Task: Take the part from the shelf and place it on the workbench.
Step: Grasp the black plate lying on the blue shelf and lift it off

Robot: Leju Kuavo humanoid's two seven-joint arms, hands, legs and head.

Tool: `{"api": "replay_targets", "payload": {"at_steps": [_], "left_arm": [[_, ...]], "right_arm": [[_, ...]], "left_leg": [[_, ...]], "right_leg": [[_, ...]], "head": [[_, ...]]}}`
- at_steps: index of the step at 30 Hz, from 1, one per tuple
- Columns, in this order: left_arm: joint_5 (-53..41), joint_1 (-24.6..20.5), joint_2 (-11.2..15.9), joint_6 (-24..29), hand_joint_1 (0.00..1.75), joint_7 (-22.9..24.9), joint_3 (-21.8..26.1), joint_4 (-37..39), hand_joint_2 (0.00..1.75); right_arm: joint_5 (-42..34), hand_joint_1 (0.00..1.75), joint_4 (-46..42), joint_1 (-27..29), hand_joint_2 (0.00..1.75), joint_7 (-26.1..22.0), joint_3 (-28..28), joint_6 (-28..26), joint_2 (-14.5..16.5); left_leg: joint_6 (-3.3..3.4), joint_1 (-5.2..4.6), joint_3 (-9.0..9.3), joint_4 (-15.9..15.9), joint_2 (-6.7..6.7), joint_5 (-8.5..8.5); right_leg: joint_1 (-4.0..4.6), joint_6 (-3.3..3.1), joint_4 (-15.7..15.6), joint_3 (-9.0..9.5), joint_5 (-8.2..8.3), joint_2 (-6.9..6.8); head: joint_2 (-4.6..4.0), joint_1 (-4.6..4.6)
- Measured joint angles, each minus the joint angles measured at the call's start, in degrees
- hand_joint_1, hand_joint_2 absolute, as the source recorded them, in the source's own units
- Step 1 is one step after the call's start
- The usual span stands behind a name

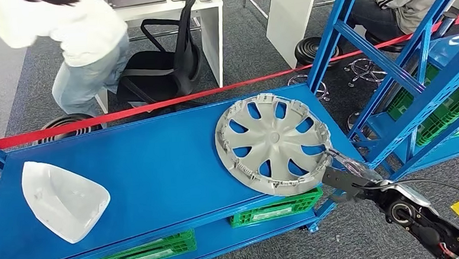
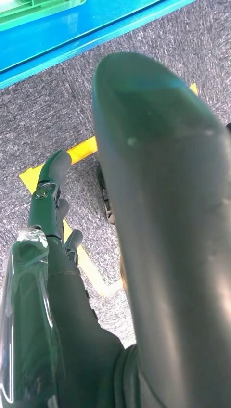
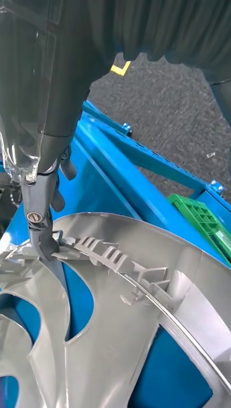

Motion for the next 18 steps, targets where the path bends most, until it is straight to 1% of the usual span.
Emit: {"api": "replay_targets", "payload": {"at_steps": [2,5,12,18], "left_arm": [[0.0,0.3,-0.1,-0.1,0.0,-0.1,0.2,0.0,0.0],[0.0,0.5,-0.1,-0.3,0.0,-0.2,0.5,0.1,0.0],[-0.3,0.4,-0.5,-0.7,0.0,-0.3,0.8,0.1,0.0],[-0.2,-0.3,-0.5,-0.7,0.0,-0.4,1.0,0.1,0.0]], "right_arm": [[-1.6,0.0,1.1,-2.3,1.75,0.6,2.7,0.2,-0.2],[-3.6,0.0,1.9,-3.8,1.75,0.7,5.7,-1.2,-0.3],[-6.5,0.0,3.9,-5.0,1.75,-0.9,10.4,-6.4,-0.1],[-6.8,0.0,5.0,-5.8,1.75,-2.5,13.5,-10.3,0.0]], "left_leg": [[0.0,0.0,0.15,0.0,-0.01,-0.03],[-0.03,0.02,0.27,0.0,-0.02,-0.07],[-0.03,0.03,0.59,0.0,0.0,-0.22],[-0.02,0.05,0.66,0.0,0.09,-0.23]], "right_leg": [[0.01,0.02,0.0,0.14,-0.03,0.0],[0.03,0.06,0.0,0.28,-0.07,0.0],[0.04,0.12,0.0,0.53,-0.2,0.0],[0.04,0.13,0.0,0.64,-0.2,0.06]], "head": [[0.0,0.0],[0.0,-0.01],[0.0,0.02],[0.0,0.01]]}}
